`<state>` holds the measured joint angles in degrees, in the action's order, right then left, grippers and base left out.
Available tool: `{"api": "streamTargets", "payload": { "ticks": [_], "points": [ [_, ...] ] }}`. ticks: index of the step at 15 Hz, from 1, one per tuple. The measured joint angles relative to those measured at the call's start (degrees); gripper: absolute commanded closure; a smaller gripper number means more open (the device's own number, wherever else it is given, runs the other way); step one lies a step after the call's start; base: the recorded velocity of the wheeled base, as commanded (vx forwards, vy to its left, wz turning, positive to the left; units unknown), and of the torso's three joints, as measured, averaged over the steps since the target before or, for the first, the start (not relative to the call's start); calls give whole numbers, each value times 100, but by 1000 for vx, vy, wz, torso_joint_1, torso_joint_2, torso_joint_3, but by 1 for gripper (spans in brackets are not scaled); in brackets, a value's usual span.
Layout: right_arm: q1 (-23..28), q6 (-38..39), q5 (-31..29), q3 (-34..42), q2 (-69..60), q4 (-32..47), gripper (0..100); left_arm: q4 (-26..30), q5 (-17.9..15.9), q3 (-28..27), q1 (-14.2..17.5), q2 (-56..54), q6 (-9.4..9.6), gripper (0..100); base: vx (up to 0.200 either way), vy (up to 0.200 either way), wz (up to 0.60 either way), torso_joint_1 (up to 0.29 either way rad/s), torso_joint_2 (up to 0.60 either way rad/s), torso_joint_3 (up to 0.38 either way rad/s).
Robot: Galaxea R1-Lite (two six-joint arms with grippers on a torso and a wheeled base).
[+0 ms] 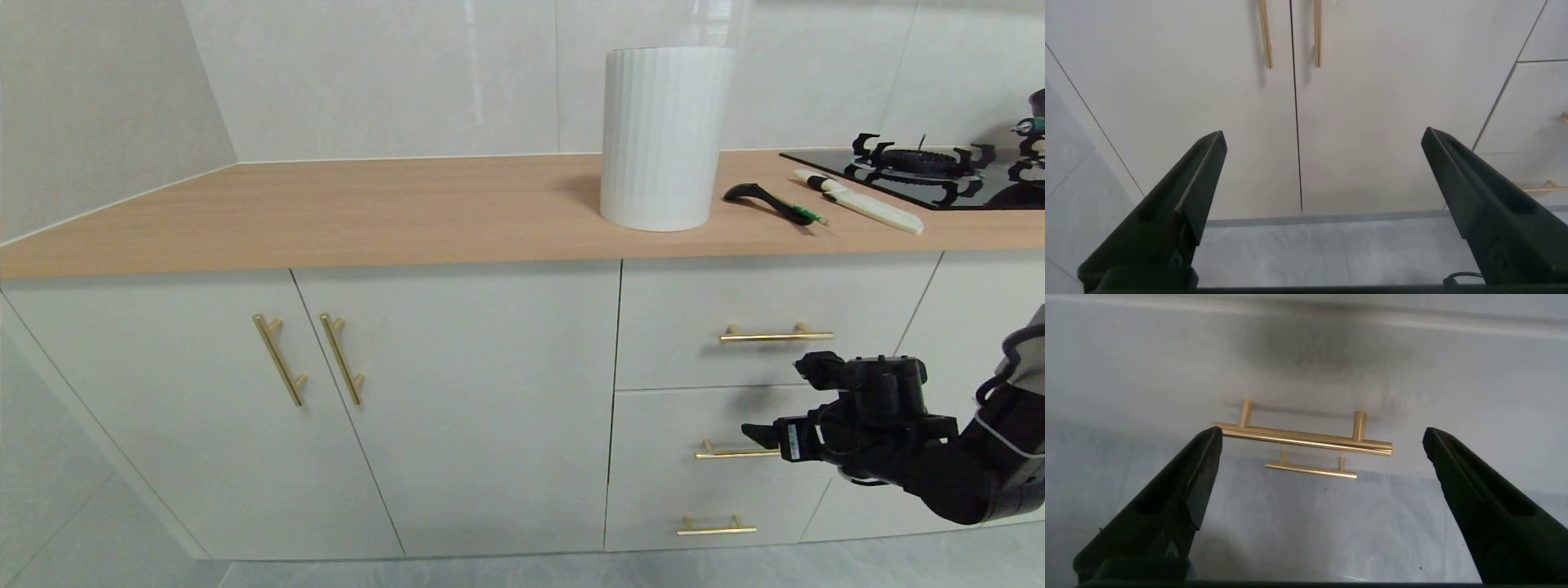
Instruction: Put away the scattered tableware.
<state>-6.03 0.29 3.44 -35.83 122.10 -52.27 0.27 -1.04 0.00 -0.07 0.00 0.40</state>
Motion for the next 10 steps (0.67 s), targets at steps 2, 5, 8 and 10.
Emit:
{"api": "streamTargets", "payload": {
  "ticks": [2, 5, 8, 10],
  "points": [
    [0, -5, -2, -124, 193, -2, 0, 0, -2, 0, -2, 0, -5, 0, 0, 0, 0, 0, 0, 0],
    [0, -22, -7, -199, 351, 0, 0, 0, -2, 0, 2, 0, -5, 0, 0, 0, 0, 0, 0, 0],
    [-24, -43, -60, -315, 544, -4, 0, -2, -2, 0, 0, -2, -5, 0, 0, 0, 0, 0, 0, 0],
    [-35, -40, -148, -433, 709, -11, 0, 0, -2, 0, 0, 0, 0, 0, 0, 0, 0, 0, 0, 0]
  ]
}}
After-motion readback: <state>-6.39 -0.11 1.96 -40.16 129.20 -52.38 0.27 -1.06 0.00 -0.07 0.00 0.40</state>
